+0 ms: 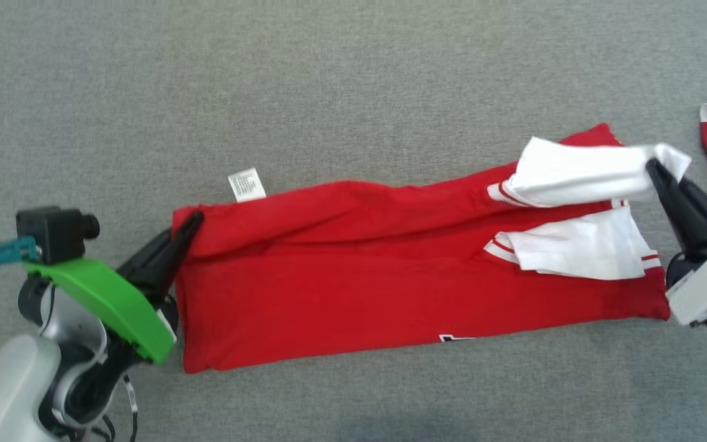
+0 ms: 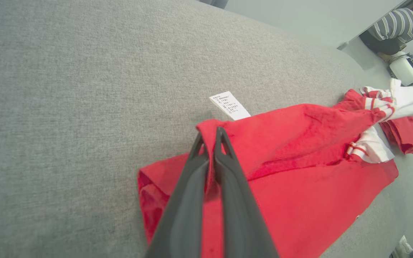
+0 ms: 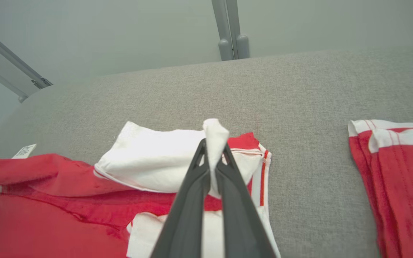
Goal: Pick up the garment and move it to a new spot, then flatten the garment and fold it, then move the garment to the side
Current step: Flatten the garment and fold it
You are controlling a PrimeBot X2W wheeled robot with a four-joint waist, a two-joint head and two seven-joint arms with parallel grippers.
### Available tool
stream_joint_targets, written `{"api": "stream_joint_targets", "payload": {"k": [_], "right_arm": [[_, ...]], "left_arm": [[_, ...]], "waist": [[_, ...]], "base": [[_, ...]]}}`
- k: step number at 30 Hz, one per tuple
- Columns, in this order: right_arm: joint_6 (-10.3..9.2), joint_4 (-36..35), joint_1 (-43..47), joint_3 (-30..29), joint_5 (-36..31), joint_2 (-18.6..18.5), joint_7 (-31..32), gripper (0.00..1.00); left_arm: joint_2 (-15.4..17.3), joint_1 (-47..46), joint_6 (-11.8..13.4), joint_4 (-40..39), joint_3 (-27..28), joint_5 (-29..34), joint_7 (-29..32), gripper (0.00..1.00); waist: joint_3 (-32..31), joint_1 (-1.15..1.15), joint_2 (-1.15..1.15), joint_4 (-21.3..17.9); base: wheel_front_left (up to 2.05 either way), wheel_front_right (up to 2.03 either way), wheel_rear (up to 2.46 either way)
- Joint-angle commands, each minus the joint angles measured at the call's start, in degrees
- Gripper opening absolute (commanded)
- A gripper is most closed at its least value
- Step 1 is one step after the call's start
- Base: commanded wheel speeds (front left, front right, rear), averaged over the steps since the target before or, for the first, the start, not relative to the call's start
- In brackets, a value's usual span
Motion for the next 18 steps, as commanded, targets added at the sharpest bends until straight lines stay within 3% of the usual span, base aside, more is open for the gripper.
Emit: {"api": "stream_joint_targets", "payload": {"k": [1, 9, 11, 12, 13, 14, 15, 18], "right_arm": [[0.02, 0.11, 1.75, -0.44, 0.21, 0.34, -0.82, 0.0], [0.02, 5.86, 6.87, 3.93, -1.35, -0.27, -4.79, 0.0], [0.02, 7.89, 7.77, 5.37, -1.94, -0.83, -5.8, 0.0], [0.02, 8.43, 8.12, 5.65, -2.34, -1.22, -5.98, 0.18], [0.02, 8.99, 8.41, 5.69, -2.77, -1.69, -6.05, 0.55], [0.01, 9.59, 8.63, 5.63, -2.99, -2.01, -5.92, 1.0], [0.01, 9.67, 8.82, 5.6, -2.91, -2.13, -5.77, 1.0], [0.01, 8.99, 9.2, 4.32, -1.82, -2.93, -4.84, 1.0]], "left_arm": [[0.62, 2.07, 0.61, -0.83, -0.05, 0.65, -0.83, 0.0], [-0.21, 9.7, 2.83, -4.67, 0.32, 2.87, -7.4, 0.0], [-0.65, 11.38, 3.04, -4.62, -0.02, 4.13, -9.49, 0.27], [-0.82, 11.96, 2.84, -4.3, -0.39, 4.7, -10.04, 0.34], [-1.07, 12.69, 2.67, -3.89, -0.89, 4.79, -10.3, 0.47], [-1.43, 13.25, 2.33, -3.62, -1.4, 4.65, -10.44, 0.75], [-1.49, 13.7, 2.26, -3.16, -1.68, 4.51, -10.64, 1.0], [-0.79, 14.61, 1.46, -2.25, -2.7, 5.97, -11.31, 1.0]], "waist": [[-1.53, 0.0, 0.43, -1.52], [-2.59, 0.0, 0.43, -2.06], [-2.64, 0.0, 0.43, -1.79], [-2.67, 0.0, 0.43, -1.73], [-2.71, 0.0, 0.43, -1.68], [-2.77, 0.0, 0.43, -1.62], [-2.84, 0.0, 0.43, -1.61], [-3.19, 0.0, 0.43, -1.55]], "base": [[0.0, 0.0, 0.0], [0.0, 0.0, 0.0], [0.0, 0.0, 0.0], [0.0, 0.0, 0.0], [0.0, 0.0, 0.0], [0.0, 0.0, 0.0], [0.0, 0.0, 0.0], [0.0, 0.0, 0.0]]}}
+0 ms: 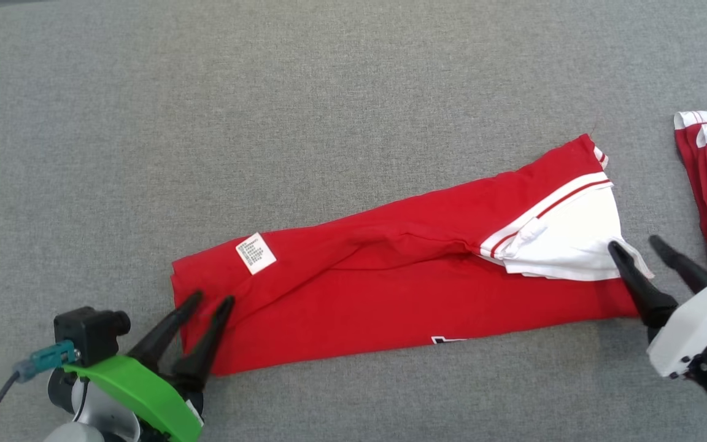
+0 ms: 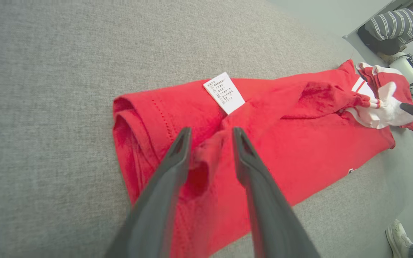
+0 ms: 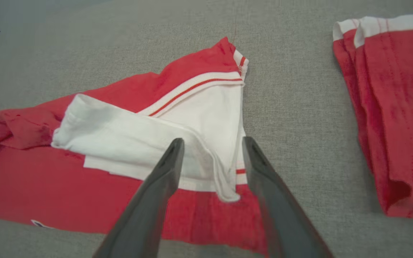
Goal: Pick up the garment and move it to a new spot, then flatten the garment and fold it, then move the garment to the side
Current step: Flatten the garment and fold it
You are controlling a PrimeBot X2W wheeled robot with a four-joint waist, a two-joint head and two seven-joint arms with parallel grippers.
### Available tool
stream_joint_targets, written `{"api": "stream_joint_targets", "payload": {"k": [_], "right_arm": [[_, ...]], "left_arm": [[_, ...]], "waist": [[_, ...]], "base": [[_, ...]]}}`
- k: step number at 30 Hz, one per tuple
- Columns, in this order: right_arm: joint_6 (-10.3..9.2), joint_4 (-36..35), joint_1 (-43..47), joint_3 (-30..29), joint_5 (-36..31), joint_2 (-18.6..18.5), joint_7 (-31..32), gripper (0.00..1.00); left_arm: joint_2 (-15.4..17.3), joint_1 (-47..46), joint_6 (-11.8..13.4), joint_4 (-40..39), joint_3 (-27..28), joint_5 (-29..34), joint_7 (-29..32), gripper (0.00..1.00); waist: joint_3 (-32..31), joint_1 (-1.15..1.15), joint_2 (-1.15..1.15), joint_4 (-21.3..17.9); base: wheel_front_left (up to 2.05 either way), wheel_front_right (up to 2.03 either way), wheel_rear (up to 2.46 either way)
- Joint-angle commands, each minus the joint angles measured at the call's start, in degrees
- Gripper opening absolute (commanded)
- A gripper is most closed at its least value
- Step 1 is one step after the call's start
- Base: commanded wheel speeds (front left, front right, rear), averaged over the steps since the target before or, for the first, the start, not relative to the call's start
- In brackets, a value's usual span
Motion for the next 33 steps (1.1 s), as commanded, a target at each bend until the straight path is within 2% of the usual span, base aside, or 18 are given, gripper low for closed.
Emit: {"api": "stream_joint_targets", "payload": {"k": [1, 5, 8, 11, 15, 18, 24, 25, 26, 29, 33], "right_arm": [[0.01, -0.88, 0.81, -1.04, 0.95, -0.83, 0.94, 1.0], [0.01, -3.16, 0.44, -3.92, 4.22, -1.25, 4.18, 1.0], [0.02, -3.74, -0.98, -5.77, 4.51, -1.33, 7.42, 1.0], [0.01, -1.74, -2.44, -6.23, 3.6, -1.14, 10.86, 1.0], [0.01, 4.54, -6.4, -5.44, 0.87, -1.23, 13.08, 1.0], [0.02, 9.85, -9.33, -4.75, -0.75, -0.44, 13.94, 1.0], [0.01, 19.17, -12.75, -2.79, 1.38, 1.16, 15.82, 1.0], [0.02, 20.11, -13.09, -2.44, 2.57, 1.81, 15.72, 0.45], [0.03, 20.71, -13.42, -1.84, 3.89, 2.08, 15.51, 0.0], [0.08, 20.93, -13.77, -1.26, 9.37, 1.15, 15.01, 0.0], [-0.01, 21.1, -12.6, -5.18, 14.26, -3.52, 16.17, 0.0]], "left_arm": [[0.77, 0.76, -0.65, 0.26, -0.33, 1.66, -1.11, 1.0], [1.77, 2.9, 0.55, 1.43, -1.16, 5.75, -4.29, 1.0], [2.19, 4.91, 3.87, 1.9, 0.82, 8.45, -8.72, 1.0], [1.56, 6.55, 7.44, 2.12, 2.95, 10.53, -13.0, 1.0], [0.64, 6.52, 10.27, 2.19, 4.75, 14.6, -15.65, 1.0], [-1.61, 5.29, 10.41, 1.68, 5.63, 16.4, -16.25, 1.0], [-5.4, 4.79, 7.69, 2.91, 6.98, 18.74, -16.53, 1.0], [-5.79, 4.94, 7.09, 3.31, 7.17, 18.86, -16.54, 1.0], [-6.36, 5.07, 6.51, 3.48, 7.72, 18.93, -16.54, 1.0], [-7.87, 6.07, 4.89, 4.26, 9.18, 18.94, -16.56, 1.0], [-9.8, 6.83, 2.85, 5.66, 10.56, 18.84, -16.56, 1.0]], "waist": [[-0.25, 0.0, 0.43, 0.04], [-0.79, 0.0, 0.43, -0.13], [-0.92, 0.0, 0.43, -0.43], [-0.79, 0.0, 0.43, 0.37], [-0.35, 0.0, 0.43, 1.65], [-0.2, 0.0, 0.43, 3.34], [-0.72, 0.0, 0.43, 5.89], [-0.87, 0.0, 0.43, 6.17], [-1.05, 0.0, 0.43, 6.4], [-1.87, 0.0, 0.43, 6.66], [-3.2, 0.0, 0.43, 6.83]], "base": [[0.0, 0.0, 0.0], [0.0, 0.0, 0.0], [0.0, 0.0, 0.0], [0.0, 0.0, 0.0], [0.0, 0.0, 0.0], [0.0, 0.0, 0.0], [0.0, 0.0, 0.0], [0.0, 0.0, 0.0], [0.0, 0.0, 0.0], [0.0, 0.0, 0.0], [0.0, 0.0, 0.0]]}}
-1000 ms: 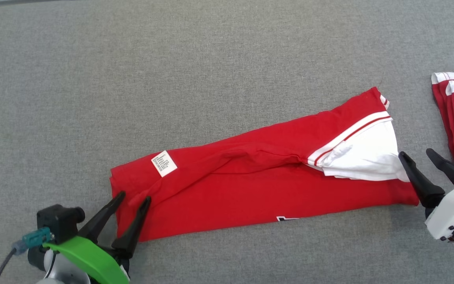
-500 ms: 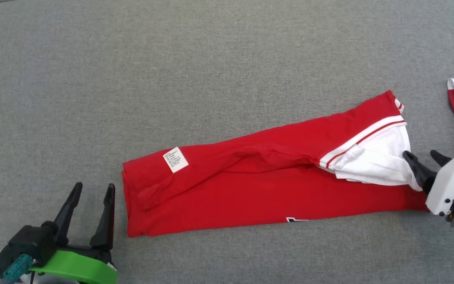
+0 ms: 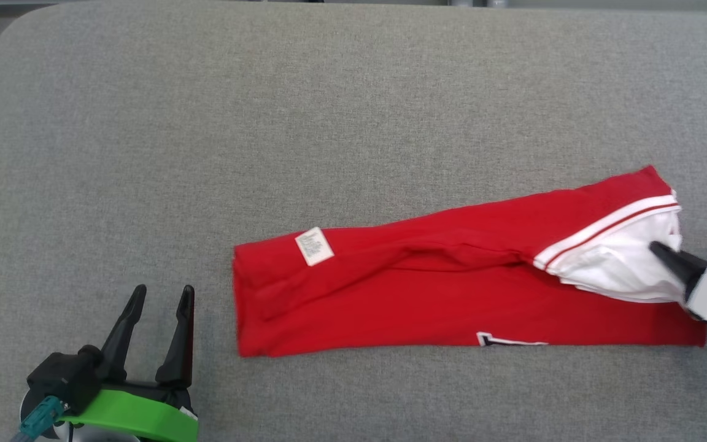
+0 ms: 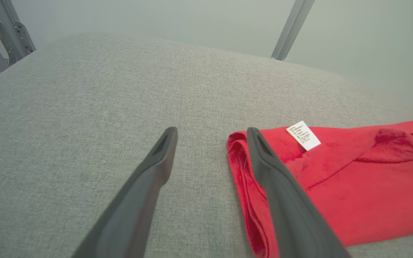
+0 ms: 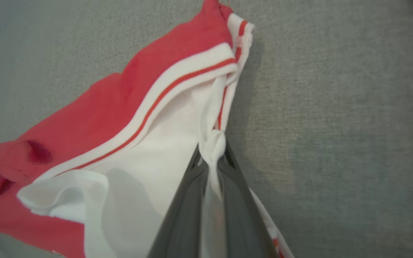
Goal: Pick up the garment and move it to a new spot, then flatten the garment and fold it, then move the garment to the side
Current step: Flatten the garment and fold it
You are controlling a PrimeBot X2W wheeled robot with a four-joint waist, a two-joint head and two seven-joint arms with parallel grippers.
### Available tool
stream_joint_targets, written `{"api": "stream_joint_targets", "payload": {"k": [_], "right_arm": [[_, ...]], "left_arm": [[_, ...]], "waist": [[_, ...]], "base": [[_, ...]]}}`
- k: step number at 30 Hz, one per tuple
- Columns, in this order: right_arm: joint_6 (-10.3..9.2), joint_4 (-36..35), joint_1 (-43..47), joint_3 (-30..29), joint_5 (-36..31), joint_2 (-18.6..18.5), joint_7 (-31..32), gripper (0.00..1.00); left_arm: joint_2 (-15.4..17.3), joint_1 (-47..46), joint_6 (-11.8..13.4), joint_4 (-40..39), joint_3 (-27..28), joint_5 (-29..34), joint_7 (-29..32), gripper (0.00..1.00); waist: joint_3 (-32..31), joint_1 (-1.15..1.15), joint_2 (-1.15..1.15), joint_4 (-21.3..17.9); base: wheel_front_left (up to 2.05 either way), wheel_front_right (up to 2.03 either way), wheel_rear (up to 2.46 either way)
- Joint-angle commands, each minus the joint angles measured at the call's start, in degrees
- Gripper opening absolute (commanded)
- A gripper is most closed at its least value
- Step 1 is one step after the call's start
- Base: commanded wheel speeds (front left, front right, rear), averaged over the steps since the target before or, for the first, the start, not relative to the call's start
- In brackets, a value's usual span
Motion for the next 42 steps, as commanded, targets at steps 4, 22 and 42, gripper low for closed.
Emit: {"api": "stream_joint_targets", "payload": {"k": [4, 22, 42], "right_arm": [[-0.02, 0.9, 0.95, -7.06, 1.48, -4.41, 1.5, 0.0], [0.0, -25.39, 2.0, 4.38, 1.89, 3.43, 12.54, 0.0], [0.0, 0.72, -7.53, 30.1, -15.96, 17.67, -6.68, 0.19]], "left_arm": [[-1.54, 1.32, -1.51, 1.72, 1.14, 0.05, -0.25, 1.0], [-7.88, 3.55, -5.39, 4.15, 5.0, 6.28, -0.24, 1.0], [-11.2, 0.87, -8.69, 7.52, 6.78, 10.51, -0.21, 1.0]], "waist": [[-1.93, 0.0, 0.43, 0.13], [-4.9, 0.0, 0.43, -0.13], [-4.55, 0.0, 0.43, 0.36]], "base": [[0.0, 0.0, 0.0], [0.0, 0.0, 0.0], [0.0, 0.0, 0.0]]}}
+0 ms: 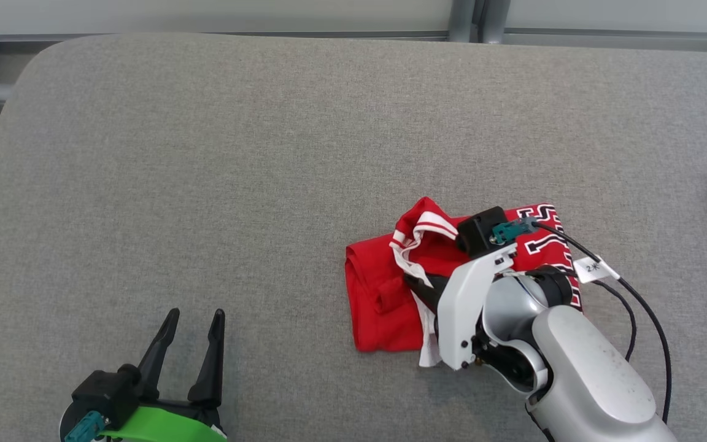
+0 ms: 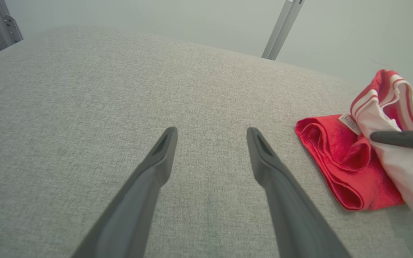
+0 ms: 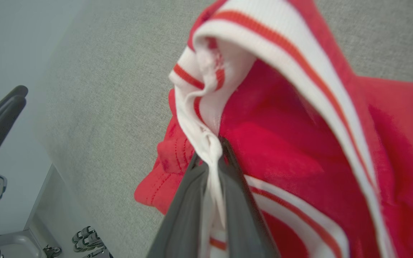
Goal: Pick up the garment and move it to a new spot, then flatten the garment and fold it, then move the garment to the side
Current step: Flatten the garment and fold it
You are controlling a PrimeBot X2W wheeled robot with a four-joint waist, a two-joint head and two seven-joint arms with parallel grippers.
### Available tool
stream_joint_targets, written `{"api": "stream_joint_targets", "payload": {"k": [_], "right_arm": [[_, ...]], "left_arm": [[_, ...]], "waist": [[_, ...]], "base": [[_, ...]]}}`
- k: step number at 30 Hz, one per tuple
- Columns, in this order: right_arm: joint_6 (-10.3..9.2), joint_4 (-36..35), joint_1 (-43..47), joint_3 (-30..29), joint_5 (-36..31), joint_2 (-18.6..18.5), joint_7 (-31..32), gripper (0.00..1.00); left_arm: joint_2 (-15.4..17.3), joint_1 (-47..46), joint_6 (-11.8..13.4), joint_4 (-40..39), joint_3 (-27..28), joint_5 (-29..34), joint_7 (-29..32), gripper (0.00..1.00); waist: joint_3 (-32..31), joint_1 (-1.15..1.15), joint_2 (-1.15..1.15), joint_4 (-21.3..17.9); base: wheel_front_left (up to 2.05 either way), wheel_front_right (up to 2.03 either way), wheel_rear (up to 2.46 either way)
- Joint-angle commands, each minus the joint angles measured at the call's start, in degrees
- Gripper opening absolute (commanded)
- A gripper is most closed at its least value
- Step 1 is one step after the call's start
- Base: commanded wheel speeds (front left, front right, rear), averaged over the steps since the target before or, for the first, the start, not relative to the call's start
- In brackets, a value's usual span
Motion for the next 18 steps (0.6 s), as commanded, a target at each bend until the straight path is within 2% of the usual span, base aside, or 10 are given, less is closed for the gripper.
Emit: {"api": "stream_joint_targets", "payload": {"k": [1, 2, 3, 6, 10, 14, 17, 18], "right_arm": [[0.02, 1.29, -1.18, 0.72, -0.88, 0.26, -0.53, 0.44], [0.02, 1.97, -1.63, 1.49, -1.03, 0.42, -0.49, 0.86], [0.02, 2.35, -2.13, 2.21, -0.98, 0.6, -0.72, 1.0], [0.02, 1.46, -3.23, 5.35, 1.22, 0.93, -1.75, 1.0], [0.02, -4.12, -2.71, 4.95, 5.38, 1.15, -3.6, 1.0], [0.02, -11.93, -0.29, -0.89, 7.69, 0.94, -3.55, 1.0], [0.02, -17.29, 2.48, -7.64, 7.52, -2.44, -0.28, 1.0], [0.02, -17.29, 2.48, -7.64, 7.52, -2.44, -0.28, 1.0]], "left_arm": [[-0.26, -1.27, -0.2, 0.16, 0.23, 0.28, -0.16, 1.0], [-0.31, -1.29, -0.26, 0.33, 0.29, 0.26, -0.16, 1.0], [-0.34, -1.24, -0.3, 0.43, 0.4, 0.3, -0.16, 1.0], [-0.48, -0.7, -0.43, 0.76, 0.78, 0.49, -0.16, 1.0], [-0.34, 0.6, -0.43, 0.58, 1.49, 0.46, -0.16, 1.0], [-0.44, 1.41, -0.48, -0.57, 2.39, 0.55, -0.16, 1.0], [-0.61, 1.85, -0.49, -1.39, 2.78, 0.75, -0.16, 1.0], [-0.61, 1.85, -0.49, -1.39, 2.78, 0.75, -0.16, 1.0]], "waist": [[-0.07, 0.0, 0.43, -0.05], [-0.12, 0.0, 0.43, -0.07], [-0.21, 0.0, 0.43, -0.12], [-0.64, 0.0, 0.43, -0.39], [-0.95, 0.0, 0.43, -1.22], [-0.59, 0.0, 0.43, -1.88], [0.18, 0.0, 0.43, -2.13], [0.18, 0.0, 0.43, -2.13]], "base": [[0.0, 0.0, 0.0], [0.0, 0.0, 0.0], [0.0, 0.0, 0.0], [0.0, 0.0, 0.0], [0.0, 0.0, 0.0], [0.0, 0.0, 0.0], [0.0, 0.0, 0.0], [0.0, 0.0, 0.0]]}}
